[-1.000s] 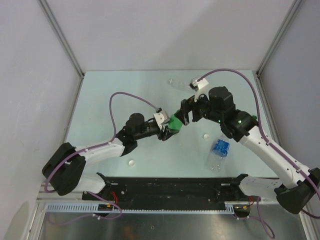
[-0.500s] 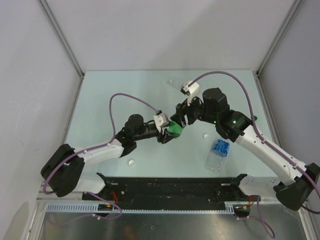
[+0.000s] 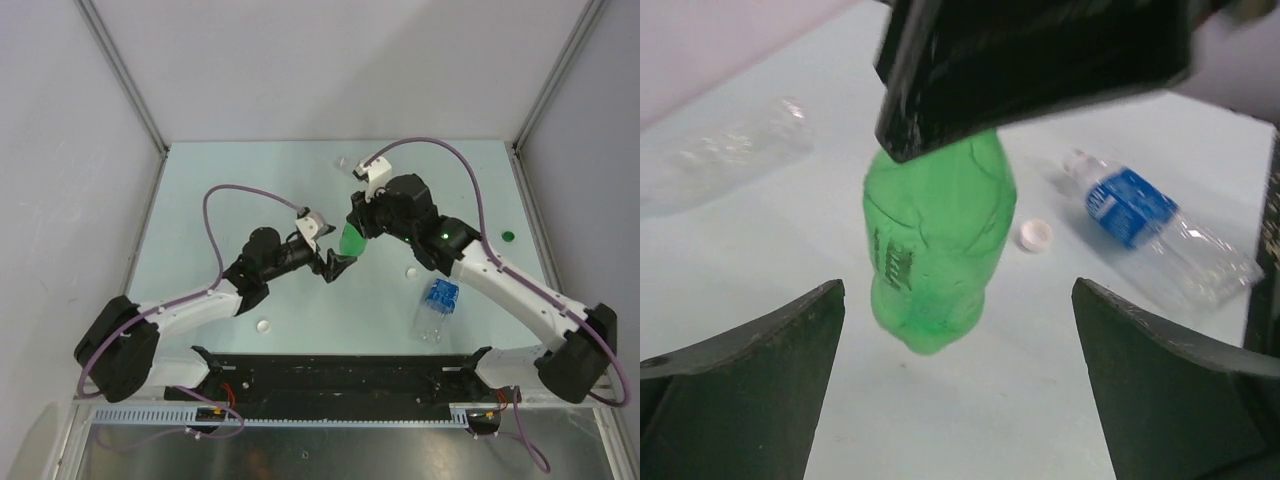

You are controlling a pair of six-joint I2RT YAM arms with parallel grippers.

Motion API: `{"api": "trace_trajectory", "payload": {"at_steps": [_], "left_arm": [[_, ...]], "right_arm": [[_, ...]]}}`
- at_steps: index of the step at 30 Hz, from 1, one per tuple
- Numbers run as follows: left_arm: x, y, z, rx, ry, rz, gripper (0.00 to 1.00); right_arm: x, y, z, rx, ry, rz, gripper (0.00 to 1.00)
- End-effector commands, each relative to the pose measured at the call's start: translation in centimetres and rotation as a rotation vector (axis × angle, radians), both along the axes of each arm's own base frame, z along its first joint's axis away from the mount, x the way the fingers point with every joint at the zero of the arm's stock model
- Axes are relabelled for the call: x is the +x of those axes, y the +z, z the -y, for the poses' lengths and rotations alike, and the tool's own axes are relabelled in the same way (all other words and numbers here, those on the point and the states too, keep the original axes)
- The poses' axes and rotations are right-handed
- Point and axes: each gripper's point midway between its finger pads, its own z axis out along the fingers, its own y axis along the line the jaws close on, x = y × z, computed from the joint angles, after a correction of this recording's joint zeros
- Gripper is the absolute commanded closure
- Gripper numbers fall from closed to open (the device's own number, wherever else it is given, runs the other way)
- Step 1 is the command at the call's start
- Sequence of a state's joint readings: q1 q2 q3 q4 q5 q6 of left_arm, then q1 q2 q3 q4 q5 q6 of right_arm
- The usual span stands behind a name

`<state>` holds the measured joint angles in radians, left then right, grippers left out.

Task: Screw on the bottle caps
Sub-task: Place the plastic bottle at the center of the board.

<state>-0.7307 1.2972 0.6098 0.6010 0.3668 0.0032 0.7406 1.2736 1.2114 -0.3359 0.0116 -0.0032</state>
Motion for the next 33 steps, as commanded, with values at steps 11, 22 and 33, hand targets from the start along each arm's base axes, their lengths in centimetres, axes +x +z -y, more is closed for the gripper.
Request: {"api": "trace_trajectory", "payload": {"at_steps": [11,22,33], "left_arm": [[6.8,4.8,-9.1,-0.218,0.464,-0.064,0.01],[7.0,5.8,-11.3,-0.275,0.567,-0.08,0.01],[7.2,6.1,-10.8,-0.307,0.537,-0.123,0.01]], "right_arm": [[11.0,-7.8,1.8,-0.048,-0.326,0.016,0.87],[11.3,-9.4,2.6,0.001,-0.391,0.003,0.35],[10.4,-4.3,10.9,0.167,-0.594,-0.077,0.01]]}}
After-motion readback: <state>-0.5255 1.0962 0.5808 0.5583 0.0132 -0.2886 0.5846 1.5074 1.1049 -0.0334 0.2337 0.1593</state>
